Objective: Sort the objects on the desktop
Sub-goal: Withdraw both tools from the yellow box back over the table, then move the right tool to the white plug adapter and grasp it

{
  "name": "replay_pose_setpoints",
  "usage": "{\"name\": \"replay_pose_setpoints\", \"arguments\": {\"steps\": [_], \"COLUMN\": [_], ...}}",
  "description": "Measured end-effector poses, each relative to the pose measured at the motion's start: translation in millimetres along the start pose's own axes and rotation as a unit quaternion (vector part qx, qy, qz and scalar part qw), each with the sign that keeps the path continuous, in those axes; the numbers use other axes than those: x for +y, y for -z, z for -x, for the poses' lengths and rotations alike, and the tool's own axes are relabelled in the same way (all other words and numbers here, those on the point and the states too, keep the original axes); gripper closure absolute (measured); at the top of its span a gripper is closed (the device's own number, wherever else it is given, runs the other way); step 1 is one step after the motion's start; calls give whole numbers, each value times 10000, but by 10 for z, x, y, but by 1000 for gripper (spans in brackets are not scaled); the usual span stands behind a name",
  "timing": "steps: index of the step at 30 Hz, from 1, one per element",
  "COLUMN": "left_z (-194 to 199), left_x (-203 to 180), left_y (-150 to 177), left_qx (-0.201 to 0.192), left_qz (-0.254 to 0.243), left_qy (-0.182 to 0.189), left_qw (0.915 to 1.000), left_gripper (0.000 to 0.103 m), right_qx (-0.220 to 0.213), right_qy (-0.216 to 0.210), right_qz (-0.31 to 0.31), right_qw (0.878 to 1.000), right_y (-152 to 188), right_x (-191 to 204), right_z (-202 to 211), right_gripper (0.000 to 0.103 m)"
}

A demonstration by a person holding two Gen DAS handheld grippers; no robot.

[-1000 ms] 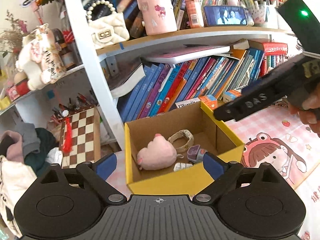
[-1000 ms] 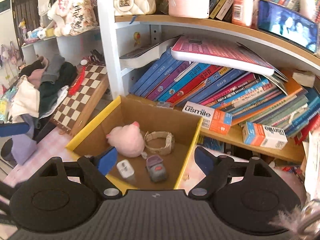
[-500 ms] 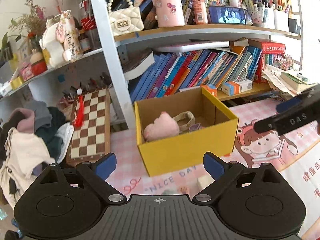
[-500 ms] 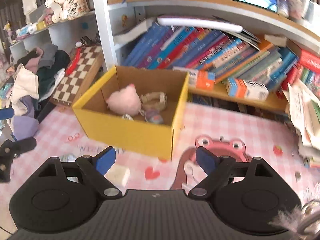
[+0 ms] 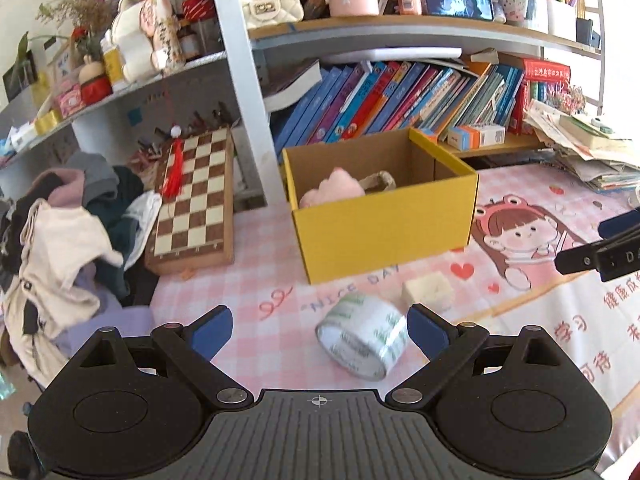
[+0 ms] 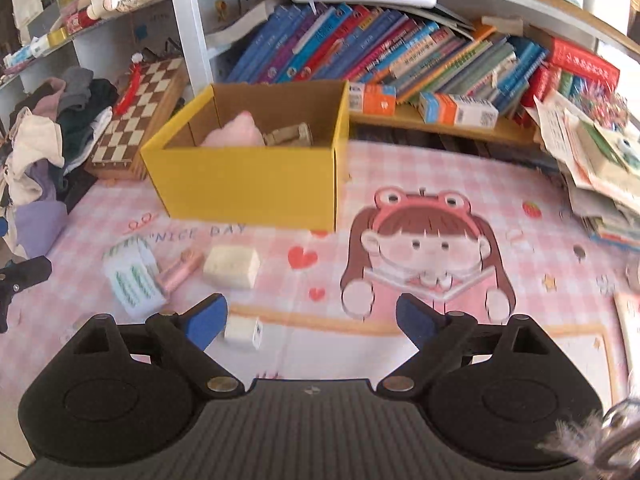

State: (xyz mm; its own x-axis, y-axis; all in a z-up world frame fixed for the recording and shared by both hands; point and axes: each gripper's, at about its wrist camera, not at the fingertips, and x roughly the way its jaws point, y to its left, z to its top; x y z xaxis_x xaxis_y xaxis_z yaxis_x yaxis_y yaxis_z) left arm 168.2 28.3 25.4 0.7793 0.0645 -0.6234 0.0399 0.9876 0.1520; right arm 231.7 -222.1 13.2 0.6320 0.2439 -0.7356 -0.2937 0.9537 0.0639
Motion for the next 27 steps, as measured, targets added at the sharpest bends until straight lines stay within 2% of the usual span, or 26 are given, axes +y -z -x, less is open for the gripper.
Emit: {"name": "replay_pose_setpoints", "arguments": {"steps": [10, 14, 21, 27], "left_z": [-4, -18, -26, -70], "left_x": [57, 65, 55, -37], "left_y": [292, 381, 523, 602], "left_qx": [199, 260, 315, 374], "left_qz": [198, 267, 350, 245], "left_qy": [1, -6, -44, -3], "left_qw": [9996, 9993, 9989, 9990], "left_gripper": [7, 7, 7, 7], "right_qx": [-26, 30, 118, -10], "right_qy": [383, 401, 444, 434], "right_qz": [-151, -101, 21, 353], "right_qw": [9991, 9991, 9989, 9984], "right_y": [418, 534, 632, 687], "right_x": [261, 382, 505, 615], "right_z": [-3, -39, -95, -147], "right_gripper": [9, 8, 6, 9]}}
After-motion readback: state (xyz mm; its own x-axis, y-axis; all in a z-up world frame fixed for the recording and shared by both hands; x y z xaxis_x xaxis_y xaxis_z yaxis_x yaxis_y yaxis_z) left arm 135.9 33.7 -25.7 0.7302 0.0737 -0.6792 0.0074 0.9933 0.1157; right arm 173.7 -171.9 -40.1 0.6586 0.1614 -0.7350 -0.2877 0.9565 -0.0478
